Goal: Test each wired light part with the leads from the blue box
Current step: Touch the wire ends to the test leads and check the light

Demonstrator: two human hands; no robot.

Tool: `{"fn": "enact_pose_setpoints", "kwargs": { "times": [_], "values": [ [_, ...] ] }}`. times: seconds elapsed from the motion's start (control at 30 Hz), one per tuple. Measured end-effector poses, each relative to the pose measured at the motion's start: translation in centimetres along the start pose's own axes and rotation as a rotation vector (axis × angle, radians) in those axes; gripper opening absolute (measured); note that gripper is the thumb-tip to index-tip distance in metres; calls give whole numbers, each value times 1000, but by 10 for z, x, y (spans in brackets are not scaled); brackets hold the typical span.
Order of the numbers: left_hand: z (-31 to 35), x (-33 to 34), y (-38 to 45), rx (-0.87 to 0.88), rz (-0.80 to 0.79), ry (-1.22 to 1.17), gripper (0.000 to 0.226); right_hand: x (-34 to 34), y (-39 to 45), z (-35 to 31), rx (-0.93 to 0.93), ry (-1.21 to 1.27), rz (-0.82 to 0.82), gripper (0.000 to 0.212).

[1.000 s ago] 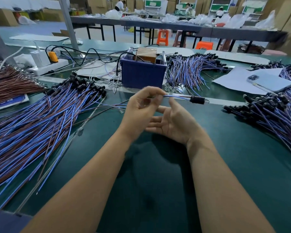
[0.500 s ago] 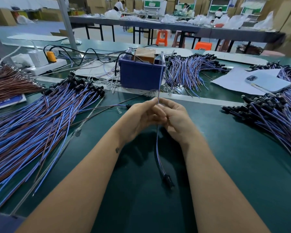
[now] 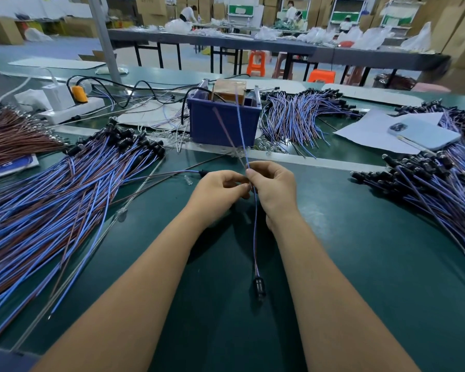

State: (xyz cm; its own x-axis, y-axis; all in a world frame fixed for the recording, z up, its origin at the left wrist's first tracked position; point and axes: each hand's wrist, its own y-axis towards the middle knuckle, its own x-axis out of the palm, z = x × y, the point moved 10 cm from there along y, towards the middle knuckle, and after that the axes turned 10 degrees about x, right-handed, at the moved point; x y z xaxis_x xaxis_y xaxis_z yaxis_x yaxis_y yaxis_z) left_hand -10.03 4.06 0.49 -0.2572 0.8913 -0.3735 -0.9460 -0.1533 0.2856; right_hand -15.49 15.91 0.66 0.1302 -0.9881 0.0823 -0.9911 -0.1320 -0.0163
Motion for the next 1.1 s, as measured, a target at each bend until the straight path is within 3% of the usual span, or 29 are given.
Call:
{"fn": "enact_pose_setpoints", "kwargs": {
  "times": [0.4, 0.57, 0.73, 0.9, 1.1],
  "values": [
    [1, 0, 2, 23, 91, -214, 42, 1, -3, -4, -15, -13, -14, 15],
    [-6, -16, 3, 4, 197, -248, 27, -4, -1, -4, -64, -63, 42, 15],
    [-23, -45, 5, -10, 337, -88, 24, -24, 2, -8, -125, -166, 199, 20],
    [-36, -57, 5, -56, 384, 49, 29, -28, 10, 0, -75, -160, 218, 17],
    [-36, -62, 8, -49, 406, 128, 36, -27, 21, 3, -71, -175, 207, 28]
  ]
}}
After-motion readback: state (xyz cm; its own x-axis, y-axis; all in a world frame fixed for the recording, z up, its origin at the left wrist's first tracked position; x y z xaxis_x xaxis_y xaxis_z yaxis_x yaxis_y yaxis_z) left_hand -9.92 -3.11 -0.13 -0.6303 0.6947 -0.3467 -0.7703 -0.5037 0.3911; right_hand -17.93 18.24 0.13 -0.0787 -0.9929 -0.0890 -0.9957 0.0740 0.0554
